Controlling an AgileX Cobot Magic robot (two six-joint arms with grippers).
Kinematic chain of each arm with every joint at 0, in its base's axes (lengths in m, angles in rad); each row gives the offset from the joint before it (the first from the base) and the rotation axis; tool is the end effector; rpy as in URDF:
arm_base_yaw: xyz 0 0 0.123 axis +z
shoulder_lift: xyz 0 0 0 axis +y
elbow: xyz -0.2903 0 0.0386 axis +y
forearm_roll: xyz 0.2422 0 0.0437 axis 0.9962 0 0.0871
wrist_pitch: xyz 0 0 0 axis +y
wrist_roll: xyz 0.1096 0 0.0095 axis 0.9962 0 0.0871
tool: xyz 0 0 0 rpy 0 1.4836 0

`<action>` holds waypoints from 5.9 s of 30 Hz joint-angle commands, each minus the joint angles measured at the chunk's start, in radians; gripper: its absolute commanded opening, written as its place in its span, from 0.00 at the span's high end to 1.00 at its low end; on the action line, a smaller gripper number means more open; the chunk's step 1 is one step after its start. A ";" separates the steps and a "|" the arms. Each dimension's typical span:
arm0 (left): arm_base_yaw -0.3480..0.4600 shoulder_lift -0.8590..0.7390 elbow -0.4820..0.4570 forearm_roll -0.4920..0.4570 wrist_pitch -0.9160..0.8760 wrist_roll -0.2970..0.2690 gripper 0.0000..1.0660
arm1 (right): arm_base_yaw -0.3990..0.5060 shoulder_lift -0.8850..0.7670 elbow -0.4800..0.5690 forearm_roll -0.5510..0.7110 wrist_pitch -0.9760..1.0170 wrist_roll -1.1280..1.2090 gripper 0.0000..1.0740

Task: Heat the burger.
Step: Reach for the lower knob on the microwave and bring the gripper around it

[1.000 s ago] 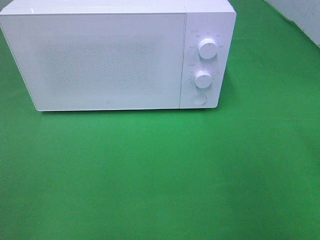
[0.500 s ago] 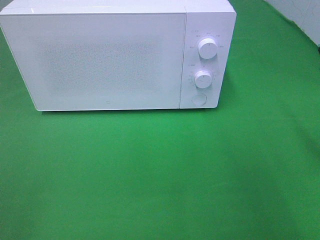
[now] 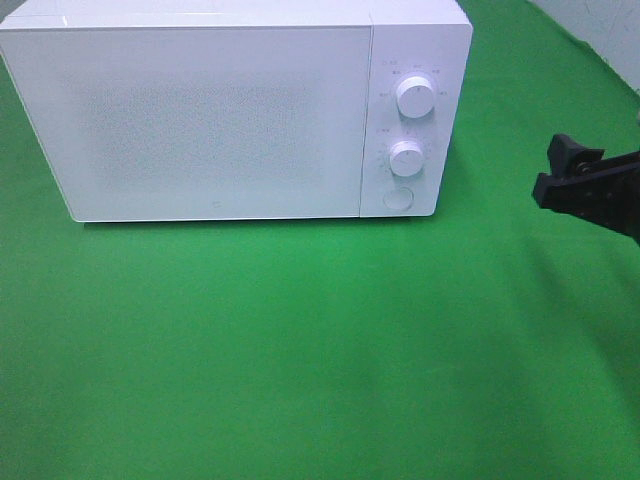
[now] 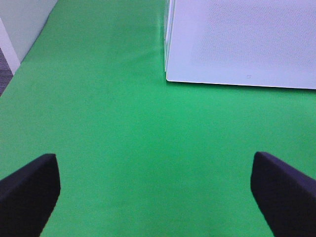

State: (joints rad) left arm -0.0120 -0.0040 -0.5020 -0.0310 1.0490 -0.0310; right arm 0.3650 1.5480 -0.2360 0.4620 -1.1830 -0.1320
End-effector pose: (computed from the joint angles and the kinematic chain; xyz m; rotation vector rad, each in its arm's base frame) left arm -0.0011 -0.0029 0.2676 -0.0179 2.0267 -0.0642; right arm 0.2367 0.0419 0.1829 0.0673 1.6443 -0.0316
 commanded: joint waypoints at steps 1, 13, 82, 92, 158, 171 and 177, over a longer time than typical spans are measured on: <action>0.002 -0.022 0.002 -0.002 -0.009 0.000 0.09 | 0.143 0.054 0.000 0.122 -0.116 -0.016 0.30; 0.002 -0.022 0.002 -0.002 -0.009 0.000 0.09 | 0.388 0.141 -0.071 0.342 -0.177 -0.097 0.30; 0.002 -0.022 0.002 -0.001 -0.009 0.001 0.09 | 0.318 0.565 -0.570 0.301 -0.057 -0.111 0.30; 0.002 -0.022 0.002 -0.001 -0.009 0.001 0.09 | 0.318 0.569 -0.576 0.301 -0.058 -0.108 0.30; 0.002 -0.022 0.002 -0.001 -0.009 0.001 0.09 | 0.311 0.594 -0.616 0.148 -0.114 0.283 0.98; 0.002 -0.022 0.002 -0.001 -0.009 0.001 0.09 | 0.311 0.594 -0.616 0.008 -0.180 1.061 0.99; 0.002 -0.022 0.002 -0.001 -0.009 0.001 0.09 | 0.311 0.594 -0.616 0.009 -0.181 1.273 1.00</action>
State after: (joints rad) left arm -0.0120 -0.0040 -0.5020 -0.0310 1.0490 -0.0310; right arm 0.6670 2.1500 -0.8180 0.6760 -1.2270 1.0870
